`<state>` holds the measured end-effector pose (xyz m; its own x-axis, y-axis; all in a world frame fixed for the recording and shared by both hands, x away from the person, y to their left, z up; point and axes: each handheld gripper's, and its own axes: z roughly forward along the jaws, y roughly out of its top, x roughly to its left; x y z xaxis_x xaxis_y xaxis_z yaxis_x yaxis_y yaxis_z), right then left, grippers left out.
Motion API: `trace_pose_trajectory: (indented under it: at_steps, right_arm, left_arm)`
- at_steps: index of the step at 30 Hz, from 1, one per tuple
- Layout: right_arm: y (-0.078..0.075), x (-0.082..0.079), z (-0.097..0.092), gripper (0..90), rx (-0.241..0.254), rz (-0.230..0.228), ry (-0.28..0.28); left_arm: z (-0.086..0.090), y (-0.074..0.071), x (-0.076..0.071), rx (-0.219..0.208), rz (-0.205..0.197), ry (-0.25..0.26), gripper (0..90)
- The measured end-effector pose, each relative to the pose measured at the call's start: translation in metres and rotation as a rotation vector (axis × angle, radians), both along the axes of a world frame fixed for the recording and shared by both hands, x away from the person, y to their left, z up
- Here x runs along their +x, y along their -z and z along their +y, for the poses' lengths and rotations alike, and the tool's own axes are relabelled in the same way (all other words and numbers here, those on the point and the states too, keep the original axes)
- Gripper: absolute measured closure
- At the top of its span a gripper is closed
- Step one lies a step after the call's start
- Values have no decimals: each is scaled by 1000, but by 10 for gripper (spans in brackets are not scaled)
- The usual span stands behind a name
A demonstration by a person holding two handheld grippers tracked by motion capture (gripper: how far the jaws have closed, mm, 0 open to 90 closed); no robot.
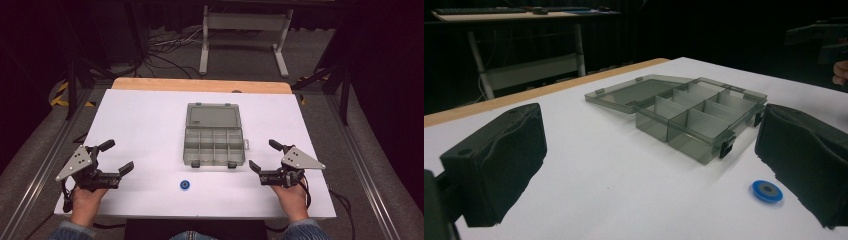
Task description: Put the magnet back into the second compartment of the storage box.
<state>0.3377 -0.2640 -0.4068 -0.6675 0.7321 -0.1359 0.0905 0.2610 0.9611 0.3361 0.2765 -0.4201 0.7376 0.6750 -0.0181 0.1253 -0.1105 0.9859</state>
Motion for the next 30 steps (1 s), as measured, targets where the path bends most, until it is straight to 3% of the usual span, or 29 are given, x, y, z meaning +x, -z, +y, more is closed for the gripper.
trace_pose_trajectory:
  at_steps: [6,11,22,30]
  right_arm:
    - [-2,0,-1,53,35,12,-15]
    - [-2,1,-4,53,56,27,-10]
    - [-3,2,-1,53,63,44,-24]
    - [-11,4,12,53,62,40,-53]
  left_arm:
    - [0,-2,-1,20,-16,-35,10]
    - [-4,-2,-2,25,-64,-32,2]
    - [-2,-2,-3,-50,-16,-26,1]
    - [-3,0,0,-31,-11,-9,1]
